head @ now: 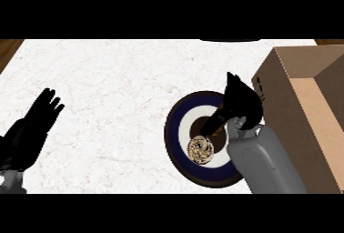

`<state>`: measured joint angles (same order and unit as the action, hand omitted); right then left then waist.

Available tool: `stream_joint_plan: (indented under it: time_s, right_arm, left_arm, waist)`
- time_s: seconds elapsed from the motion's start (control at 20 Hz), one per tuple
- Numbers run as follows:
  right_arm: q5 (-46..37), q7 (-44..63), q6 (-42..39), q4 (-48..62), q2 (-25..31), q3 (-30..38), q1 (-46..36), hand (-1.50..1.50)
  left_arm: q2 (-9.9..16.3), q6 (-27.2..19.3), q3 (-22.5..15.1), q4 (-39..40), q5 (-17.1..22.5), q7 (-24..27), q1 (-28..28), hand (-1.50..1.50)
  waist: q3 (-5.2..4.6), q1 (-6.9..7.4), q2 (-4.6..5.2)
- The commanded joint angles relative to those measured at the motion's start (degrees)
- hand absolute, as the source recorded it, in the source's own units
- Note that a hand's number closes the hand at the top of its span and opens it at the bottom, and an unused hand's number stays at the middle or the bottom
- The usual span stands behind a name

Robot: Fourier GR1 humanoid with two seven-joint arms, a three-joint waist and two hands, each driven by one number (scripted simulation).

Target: Pick the sweet potato from the plate and place it in the cardboard box

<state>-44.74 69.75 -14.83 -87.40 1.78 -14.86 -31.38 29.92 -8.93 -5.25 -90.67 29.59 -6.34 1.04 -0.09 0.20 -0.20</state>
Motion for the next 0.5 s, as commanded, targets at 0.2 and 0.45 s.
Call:
stream_joint_plan:
  time_s: [0.2,0.45]
  right_arm:
    - [-1.91,11.81,-6.46,0.1,-1.72,1.38,-3.6,-1.5]
    - [-2.96,8.26,-5.03,4.28,-1.73,0.34,-3.75,-1.5]
  left_arm:
    - [1.01,0.13,1.3,-4.11,-0.42,-3.35,-0.82,0.0]
    - [-1.75,-0.2,0.61,-0.08,-2.7,-2.01,1.54,0.0]
  waist:
    - [0.08,0.15,-0.11]
    - [0.06,-0.12,0.15]
